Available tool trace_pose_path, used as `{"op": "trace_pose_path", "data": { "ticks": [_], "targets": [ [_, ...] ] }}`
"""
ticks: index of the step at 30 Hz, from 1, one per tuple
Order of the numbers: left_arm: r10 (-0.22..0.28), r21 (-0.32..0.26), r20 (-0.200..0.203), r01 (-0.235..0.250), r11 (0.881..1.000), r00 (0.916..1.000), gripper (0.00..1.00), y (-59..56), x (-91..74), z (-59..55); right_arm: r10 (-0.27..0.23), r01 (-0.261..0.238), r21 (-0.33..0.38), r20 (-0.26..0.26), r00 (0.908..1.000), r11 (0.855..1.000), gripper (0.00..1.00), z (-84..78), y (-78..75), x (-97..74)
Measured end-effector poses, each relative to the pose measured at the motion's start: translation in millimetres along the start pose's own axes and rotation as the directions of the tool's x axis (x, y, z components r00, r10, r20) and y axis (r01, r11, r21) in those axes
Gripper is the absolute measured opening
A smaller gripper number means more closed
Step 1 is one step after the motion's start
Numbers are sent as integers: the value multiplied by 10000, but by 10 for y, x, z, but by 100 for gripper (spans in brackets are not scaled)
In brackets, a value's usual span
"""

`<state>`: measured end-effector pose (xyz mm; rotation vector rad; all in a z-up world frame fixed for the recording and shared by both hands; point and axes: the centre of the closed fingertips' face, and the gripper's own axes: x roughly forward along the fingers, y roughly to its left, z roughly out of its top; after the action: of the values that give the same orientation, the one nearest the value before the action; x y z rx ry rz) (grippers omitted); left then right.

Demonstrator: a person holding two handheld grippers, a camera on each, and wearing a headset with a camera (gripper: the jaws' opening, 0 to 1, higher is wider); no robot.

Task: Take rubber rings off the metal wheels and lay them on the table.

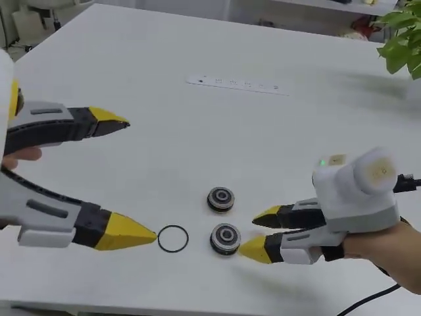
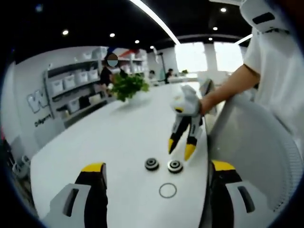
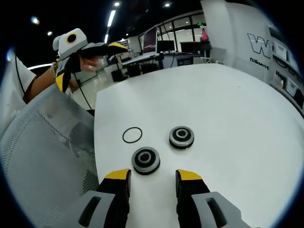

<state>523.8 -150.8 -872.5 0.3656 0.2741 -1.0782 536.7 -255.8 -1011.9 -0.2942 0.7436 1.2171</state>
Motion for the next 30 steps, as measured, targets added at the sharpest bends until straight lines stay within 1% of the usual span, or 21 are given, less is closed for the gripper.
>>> {"op": "trace_pose_path", "data": {
  "ticks": [2,4,5,10,11,14,18,19,20,21,22,23,25,27,30],
  "targets": [
    [-183,267,101,180,9995,9998,90,0,85,89,78,-78,11,-139,9999,10000,36,-19,23,33],
    [-253,573,205,241,9981,9995,91,19,185,162,128,-132,-138,-255,9996,9998,36,-37,46,59],
    [-295,602,224,281,9978,9993,90,25,227,181,163,-169,-179,-304,9994,9997,36,-42,55,67],
    [-780,965,363,741,9926,9963,89,8,463,321,135,-143,-258,-293,9995,9996,34,-37,52,79],
    [-955,1094,441,902,9899,9945,89,-9,518,360,127,-134,-240,-272,9996,9996,33,-33,50,82],
    [-1329,1214,489,1262,9846,9899,82,-42,639,394,107,-114,-262,-251,9996,9996,32,-31,45,86],
    [-1627,1298,387,1565,9791,9859,80,-75,790,367,137,-144,-346,-210,9997,9993,30,-20,55,92],
    [-1697,1332,370,1635,9775,9848,78,-84,821,354,118,-127,-385,-228,9997,9992,29,-20,53,93],
    [-1720,1245,365,1663,9782,9844,76,-83,864,335,108,-118,-416,-225,9997,9991,29,-18,54,96],
    [-1775,1126,454,1715,9787,9831,72,-86,894,328,106,-115,-444,-216,9997,9989,28,-16,54,97],
    [-1791,848,624,1736,9812,9818,70,-89,936,318,101,-111,-453,-224,9997,9989,28,-16,52,98],
    [-1762,735,650,1713,9825,9822,69,-84,960,301,81,-93,-457,-266,9996,9989,27,-24,48,97],
    [-1714,757,760,1658,9833,9823,67,-108,1002,252,52,-66,-489,-288,9996,9988,27,-29,44,97],
    [-1670,704,843,1613,9844,9823,65,-142,1034,175,31,-45,-489,-277,9996,9988,27,-29,43,95],
    [-1524,257,842,1507,9882,9847,57,-168,1072,-3,16,-30,-500,-282,9996,9987,26,-28,40,98]
  ]
}}
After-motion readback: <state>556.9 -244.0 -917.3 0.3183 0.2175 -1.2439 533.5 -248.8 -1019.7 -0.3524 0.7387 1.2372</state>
